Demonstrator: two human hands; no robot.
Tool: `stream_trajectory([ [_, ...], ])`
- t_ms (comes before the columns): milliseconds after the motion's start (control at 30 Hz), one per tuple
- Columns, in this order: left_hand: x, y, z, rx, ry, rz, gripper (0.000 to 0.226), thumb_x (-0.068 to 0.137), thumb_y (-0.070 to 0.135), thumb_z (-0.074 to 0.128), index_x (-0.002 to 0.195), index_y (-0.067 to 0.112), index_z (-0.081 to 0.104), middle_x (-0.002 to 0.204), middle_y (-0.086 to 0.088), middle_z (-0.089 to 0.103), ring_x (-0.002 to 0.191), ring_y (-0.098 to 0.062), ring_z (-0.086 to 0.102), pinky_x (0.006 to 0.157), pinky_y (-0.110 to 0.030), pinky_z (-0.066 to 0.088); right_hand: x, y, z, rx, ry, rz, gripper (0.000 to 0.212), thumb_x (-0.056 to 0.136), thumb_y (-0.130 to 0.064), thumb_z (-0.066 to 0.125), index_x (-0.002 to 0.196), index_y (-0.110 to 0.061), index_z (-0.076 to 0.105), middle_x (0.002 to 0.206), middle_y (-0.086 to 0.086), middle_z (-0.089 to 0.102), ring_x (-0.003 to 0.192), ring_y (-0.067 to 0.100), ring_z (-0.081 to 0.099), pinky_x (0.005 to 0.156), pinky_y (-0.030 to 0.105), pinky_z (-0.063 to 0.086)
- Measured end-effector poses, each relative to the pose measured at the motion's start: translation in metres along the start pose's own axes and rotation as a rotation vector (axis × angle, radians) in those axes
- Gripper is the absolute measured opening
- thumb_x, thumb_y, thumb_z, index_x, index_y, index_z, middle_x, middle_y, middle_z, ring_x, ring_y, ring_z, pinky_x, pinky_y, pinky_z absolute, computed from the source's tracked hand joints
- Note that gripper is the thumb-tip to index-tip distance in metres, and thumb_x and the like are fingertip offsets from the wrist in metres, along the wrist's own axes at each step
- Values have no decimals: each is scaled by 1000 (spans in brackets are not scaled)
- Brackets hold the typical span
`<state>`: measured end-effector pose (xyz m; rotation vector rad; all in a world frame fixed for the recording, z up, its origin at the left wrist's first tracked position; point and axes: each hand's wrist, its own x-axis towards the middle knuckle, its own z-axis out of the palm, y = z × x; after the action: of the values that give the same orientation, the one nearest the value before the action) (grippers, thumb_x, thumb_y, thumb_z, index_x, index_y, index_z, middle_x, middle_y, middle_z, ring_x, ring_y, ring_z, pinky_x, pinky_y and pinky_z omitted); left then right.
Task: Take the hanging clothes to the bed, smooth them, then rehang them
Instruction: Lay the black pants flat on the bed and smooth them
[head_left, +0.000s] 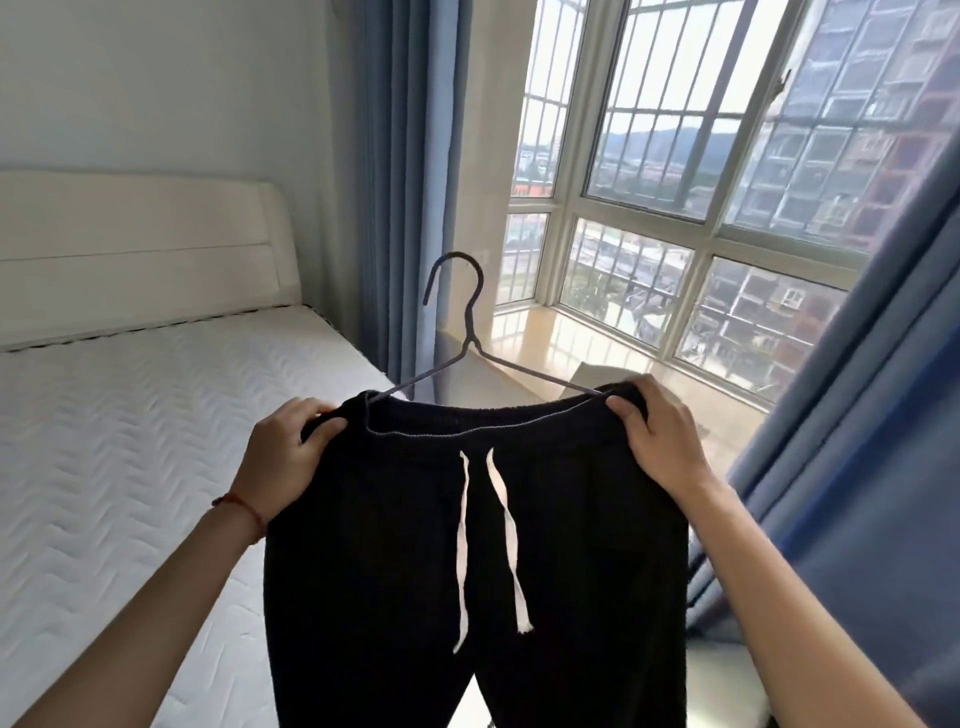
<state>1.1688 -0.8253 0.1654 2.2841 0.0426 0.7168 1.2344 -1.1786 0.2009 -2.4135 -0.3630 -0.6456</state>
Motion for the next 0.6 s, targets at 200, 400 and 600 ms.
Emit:
stream_trajectory([
  [200,38,-37,39,14,-5,-114,16,86,12,60,97,3,67,94,-11,66,85,-18,56,79,-24,37,59,33,63,25,-103,28,20,93,-21,51,106,-7,57,99,14,66,94,31,59,77,29,36],
  [400,63,-65,69,45,59,-238,14,85,11,60,95,4,67,92,-9,65,85,-17,56,79,-22,38,119,57,125,59,-222,-25,23,93,-22,51,106,-3,55,98,18,66,90,33,60,71,28,33],
  [600,98,-96,112,177,123,-390,18,85,11,60,101,3,66,100,-12,65,95,-25,60,84,-24,39,193,94,203,123,-382,-78,21,93,-24,50,105,-8,54,101,14,66,93,34,58,73,34,40],
])
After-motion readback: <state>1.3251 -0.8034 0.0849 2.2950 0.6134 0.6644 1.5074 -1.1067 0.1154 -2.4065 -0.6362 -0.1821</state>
